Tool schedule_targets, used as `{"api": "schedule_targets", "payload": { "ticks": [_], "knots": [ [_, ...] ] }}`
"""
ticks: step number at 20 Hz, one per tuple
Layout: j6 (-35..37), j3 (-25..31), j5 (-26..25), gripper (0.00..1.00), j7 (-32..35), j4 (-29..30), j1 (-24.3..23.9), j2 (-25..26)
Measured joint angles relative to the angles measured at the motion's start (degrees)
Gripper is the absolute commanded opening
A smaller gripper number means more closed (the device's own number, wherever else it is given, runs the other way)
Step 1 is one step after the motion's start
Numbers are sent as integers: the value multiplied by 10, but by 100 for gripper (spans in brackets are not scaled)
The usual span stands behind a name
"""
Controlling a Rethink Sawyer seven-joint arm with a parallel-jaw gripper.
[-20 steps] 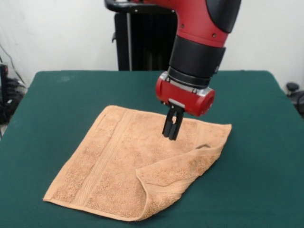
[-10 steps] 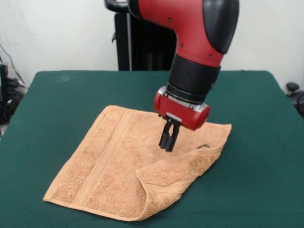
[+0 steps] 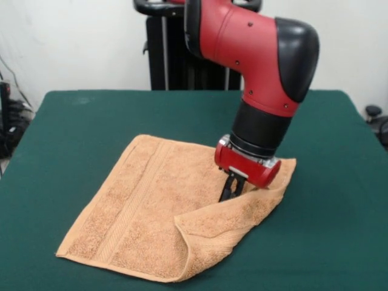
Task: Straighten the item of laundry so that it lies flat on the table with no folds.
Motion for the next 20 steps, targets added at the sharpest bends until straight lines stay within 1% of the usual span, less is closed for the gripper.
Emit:
{"api": "schedule_targets", "payload": {
  "ticks": [3,7,16,20],
  "knots": [
    [-1,-8,18,0,0,-1,11,5],
    [-1,-9,29,0,0,-1,16,6],
    [-1,-11,37,0,0,-1,25,4],
    [11,-11,36,0,0,-1,37,-8]
  ]
}}
